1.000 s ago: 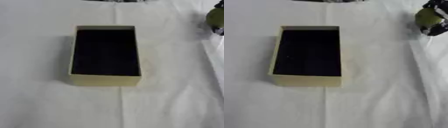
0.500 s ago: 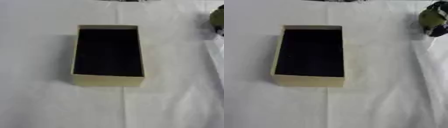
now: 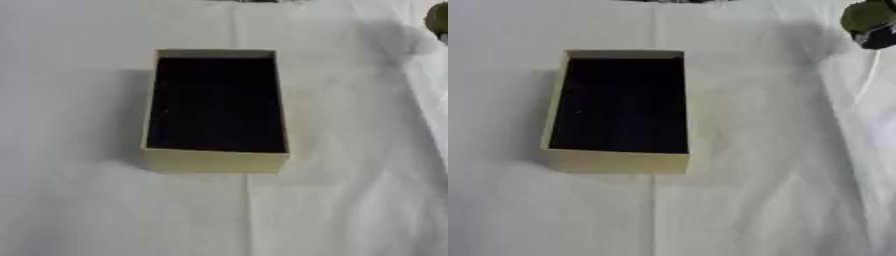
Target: Pick up objects on the table and place them in the box.
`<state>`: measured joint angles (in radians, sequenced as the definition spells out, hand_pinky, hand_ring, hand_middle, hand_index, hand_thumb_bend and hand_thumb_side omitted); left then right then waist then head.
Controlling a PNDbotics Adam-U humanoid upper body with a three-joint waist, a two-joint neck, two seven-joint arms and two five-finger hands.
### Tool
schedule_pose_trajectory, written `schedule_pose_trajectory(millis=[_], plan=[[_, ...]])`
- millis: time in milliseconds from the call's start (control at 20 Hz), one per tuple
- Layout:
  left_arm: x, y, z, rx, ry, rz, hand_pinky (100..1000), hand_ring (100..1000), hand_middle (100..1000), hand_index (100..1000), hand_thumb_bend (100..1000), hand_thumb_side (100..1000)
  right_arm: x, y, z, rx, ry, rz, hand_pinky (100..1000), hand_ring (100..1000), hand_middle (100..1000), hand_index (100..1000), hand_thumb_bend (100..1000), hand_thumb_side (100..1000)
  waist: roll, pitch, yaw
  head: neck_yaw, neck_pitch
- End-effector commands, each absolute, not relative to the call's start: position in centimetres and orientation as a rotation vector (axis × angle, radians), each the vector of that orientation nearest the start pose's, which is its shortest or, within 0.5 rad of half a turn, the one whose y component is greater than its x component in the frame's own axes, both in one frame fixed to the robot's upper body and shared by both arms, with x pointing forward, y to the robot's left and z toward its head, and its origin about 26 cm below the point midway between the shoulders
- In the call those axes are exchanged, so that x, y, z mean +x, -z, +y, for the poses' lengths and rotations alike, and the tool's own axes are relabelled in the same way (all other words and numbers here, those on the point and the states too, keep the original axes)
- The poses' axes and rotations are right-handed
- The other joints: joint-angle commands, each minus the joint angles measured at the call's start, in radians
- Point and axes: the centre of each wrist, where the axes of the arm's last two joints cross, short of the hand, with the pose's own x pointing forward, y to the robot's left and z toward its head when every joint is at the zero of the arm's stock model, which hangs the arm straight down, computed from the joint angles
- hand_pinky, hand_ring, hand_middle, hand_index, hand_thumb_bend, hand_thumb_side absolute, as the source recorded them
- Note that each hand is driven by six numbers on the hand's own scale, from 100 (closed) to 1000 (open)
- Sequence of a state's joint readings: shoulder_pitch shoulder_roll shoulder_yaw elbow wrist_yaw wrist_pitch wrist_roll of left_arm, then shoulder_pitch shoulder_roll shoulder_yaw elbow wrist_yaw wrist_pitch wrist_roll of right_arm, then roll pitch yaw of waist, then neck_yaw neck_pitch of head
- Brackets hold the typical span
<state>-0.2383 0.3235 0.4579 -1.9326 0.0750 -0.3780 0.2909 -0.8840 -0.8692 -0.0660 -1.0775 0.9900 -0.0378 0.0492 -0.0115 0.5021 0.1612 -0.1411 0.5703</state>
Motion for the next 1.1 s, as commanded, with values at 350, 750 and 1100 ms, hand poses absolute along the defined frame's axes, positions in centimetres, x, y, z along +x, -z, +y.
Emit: schedule_pose_trajectory(millis=[350,750,1100], plan=[[27.3,-20.9,38.6,-0.893,0.406,3.422,643,611,608,743,406,523,37.5,-35.7,-43.8,-1.910,-1.019,-1.627,619,600,512,578,308,100,-0.007,-0.049,-0.010,0.008,0.016],[27.2,-21.2,38.3,-0.888,0.403,3.426,642,613,608,743,397,526,36.5,-35.8,-38.4,-1.838,-1.221,-2.025,557,572,528,584,305,100,-0.011,-0.069,-0.020,0.004,0.034],[27.2,-21.2,38.1,-0.876,0.416,3.432,639,611,607,743,396,523,36.3,-34.6,-29.3,-1.637,-1.454,-2.428,546,572,519,576,317,100,-0.009,-0.078,-0.020,-0.010,0.044]])
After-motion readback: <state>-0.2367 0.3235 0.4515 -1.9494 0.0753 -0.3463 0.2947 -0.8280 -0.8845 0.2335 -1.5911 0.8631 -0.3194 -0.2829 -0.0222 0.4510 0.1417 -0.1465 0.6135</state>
